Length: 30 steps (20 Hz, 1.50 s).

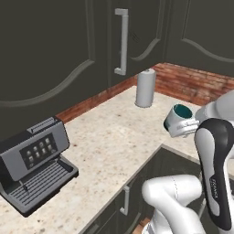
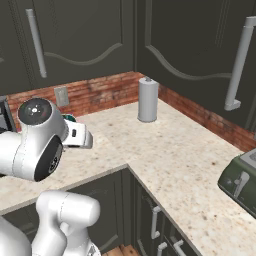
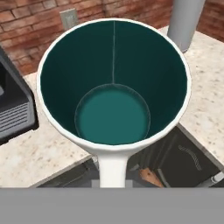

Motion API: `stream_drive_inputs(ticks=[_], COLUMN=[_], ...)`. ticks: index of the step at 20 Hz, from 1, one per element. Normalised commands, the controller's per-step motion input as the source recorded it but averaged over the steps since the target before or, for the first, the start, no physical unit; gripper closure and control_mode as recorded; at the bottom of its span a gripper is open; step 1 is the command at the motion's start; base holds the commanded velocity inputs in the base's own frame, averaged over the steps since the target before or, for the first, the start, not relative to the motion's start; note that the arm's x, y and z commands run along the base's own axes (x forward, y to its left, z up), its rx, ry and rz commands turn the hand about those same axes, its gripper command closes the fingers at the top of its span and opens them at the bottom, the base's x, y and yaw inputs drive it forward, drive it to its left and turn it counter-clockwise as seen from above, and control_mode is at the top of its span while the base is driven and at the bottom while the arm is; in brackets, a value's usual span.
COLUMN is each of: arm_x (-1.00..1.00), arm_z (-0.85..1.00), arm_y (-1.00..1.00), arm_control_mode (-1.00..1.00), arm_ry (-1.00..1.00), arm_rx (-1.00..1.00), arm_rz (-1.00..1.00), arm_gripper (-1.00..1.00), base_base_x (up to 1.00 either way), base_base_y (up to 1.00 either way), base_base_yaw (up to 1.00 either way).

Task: Clear the mugs and bowl far away from the sink.

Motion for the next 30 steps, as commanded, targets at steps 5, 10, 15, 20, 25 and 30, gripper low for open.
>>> stream_drive_inputs(ticks=[5, 10, 15, 20, 25, 30], arm_x=[0.19, 0.17, 0.65, 0.79, 0.58, 0.46], arm_z=[-0.62, -0.5, -0.47, -0.54, -0.47, -0.39], arm_y=[0.19, 0.25, 0.29, 0.25, 0.28, 0.25], arm_control_mode=[-1.0, -1.0, -1.0, -1.0, -1.0, -1.0], arm_ry=[0.07, 0.05, 0.04, 0.05, 0.04, 0.02], arm_rx=[-0.02, -0.05, -0.08, -0.1, -0.06, -0.02], arm_rz=[0.21, 0.19, 0.07, 0.0, 0.01, 0.03], arm_gripper=[1.0, 1.0, 1.0, 1.0, 1.0, 1.0], base_base_x=[0.0, 0.0, 0.0, 0.0, 0.0, 0.0], base_base_y=[0.0, 0.0, 0.0, 0.0, 0.0, 0.0], base_base_yaw=[0.0, 0.0, 0.0, 0.0, 0.0, 0.0])
